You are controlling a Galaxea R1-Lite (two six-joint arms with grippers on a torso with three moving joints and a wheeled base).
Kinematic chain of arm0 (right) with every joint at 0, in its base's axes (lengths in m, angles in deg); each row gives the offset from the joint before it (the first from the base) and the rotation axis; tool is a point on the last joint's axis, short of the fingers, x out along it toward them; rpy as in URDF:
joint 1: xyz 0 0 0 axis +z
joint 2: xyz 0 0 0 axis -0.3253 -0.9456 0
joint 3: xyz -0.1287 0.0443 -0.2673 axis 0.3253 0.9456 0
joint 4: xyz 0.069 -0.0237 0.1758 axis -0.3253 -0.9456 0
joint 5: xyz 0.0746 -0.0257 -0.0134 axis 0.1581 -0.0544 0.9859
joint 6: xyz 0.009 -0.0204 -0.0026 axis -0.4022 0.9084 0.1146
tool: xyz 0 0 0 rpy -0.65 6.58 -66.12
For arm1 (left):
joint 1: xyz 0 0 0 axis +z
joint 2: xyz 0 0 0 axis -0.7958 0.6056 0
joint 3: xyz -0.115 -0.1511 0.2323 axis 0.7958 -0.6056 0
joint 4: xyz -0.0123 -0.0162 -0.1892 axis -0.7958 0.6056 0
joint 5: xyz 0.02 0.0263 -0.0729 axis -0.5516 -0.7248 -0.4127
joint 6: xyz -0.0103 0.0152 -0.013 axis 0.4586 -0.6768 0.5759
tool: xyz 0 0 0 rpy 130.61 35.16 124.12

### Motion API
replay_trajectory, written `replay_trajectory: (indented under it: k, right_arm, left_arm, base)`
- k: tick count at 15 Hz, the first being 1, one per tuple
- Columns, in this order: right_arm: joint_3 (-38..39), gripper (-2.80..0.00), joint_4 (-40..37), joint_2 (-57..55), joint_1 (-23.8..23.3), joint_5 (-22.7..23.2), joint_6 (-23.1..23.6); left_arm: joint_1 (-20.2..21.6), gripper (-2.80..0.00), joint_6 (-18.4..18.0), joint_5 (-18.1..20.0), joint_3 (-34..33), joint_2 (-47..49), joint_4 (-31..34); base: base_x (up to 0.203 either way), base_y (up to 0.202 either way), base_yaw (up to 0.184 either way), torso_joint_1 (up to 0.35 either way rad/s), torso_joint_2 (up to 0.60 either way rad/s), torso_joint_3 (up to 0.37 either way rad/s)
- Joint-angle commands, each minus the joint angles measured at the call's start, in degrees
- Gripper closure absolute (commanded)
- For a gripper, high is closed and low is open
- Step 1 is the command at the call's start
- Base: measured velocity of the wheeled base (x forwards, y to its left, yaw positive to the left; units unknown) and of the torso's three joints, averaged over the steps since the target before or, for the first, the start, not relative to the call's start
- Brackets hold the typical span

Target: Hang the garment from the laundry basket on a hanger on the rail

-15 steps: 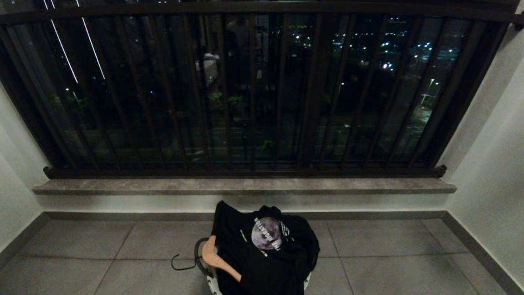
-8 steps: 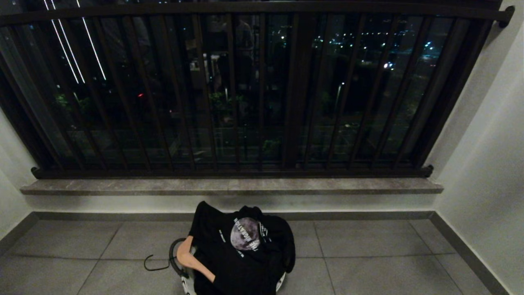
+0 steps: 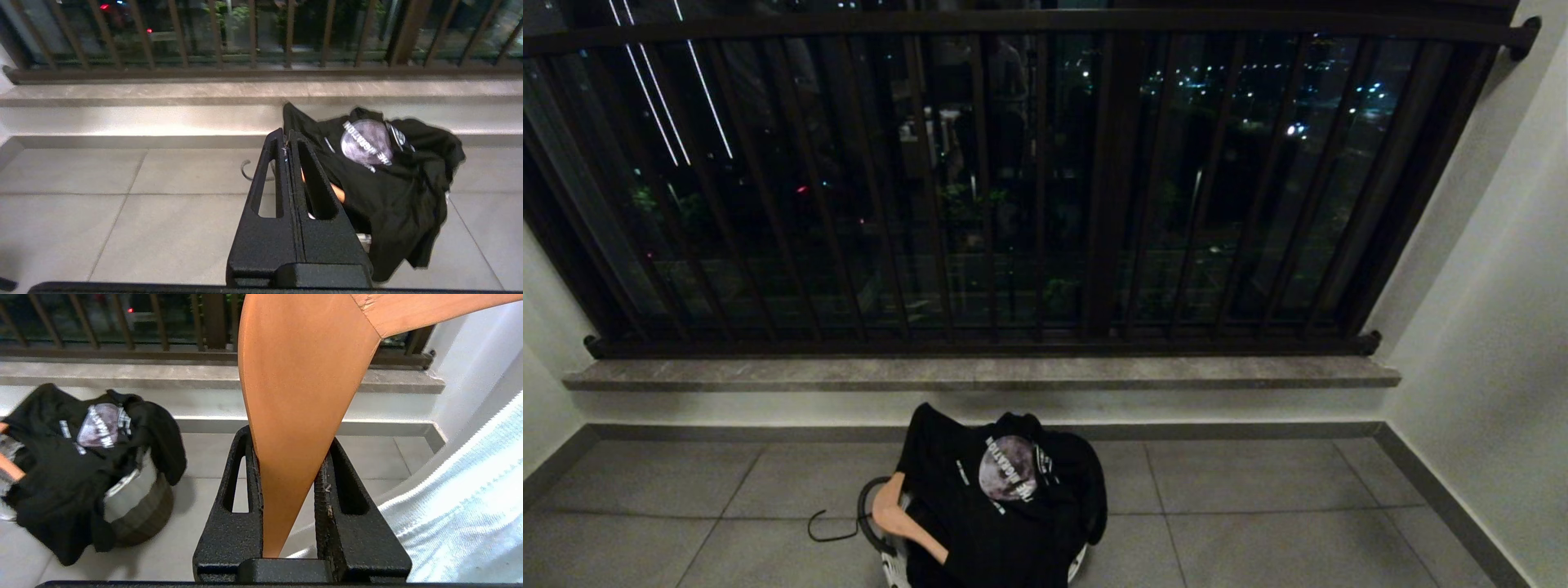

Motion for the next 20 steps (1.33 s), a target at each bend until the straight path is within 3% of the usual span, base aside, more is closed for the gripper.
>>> replay_trajectory:
  k: [1, 20]
  right_arm:
    - [-0.02, 0.0, 0.06, -0.09, -0.06, 0.09, 0.13]
    - [-0.02, 0.0, 0.06, -0.09, -0.06, 0.52, 0.48]
  left_arm:
    - [-0.07, 0.0, 0.04, -0.01, -0.09, 0.05, 0.03]
    - [-0.07, 0.0, -0.01, -0.01, -0.09, 0.05, 0.03]
  base:
    - [0.0, 0.0, 0.0, 0.075, -0.36, -0.296]
    - [0.0, 0.0, 0.0, 0.16, -0.49, -0.329]
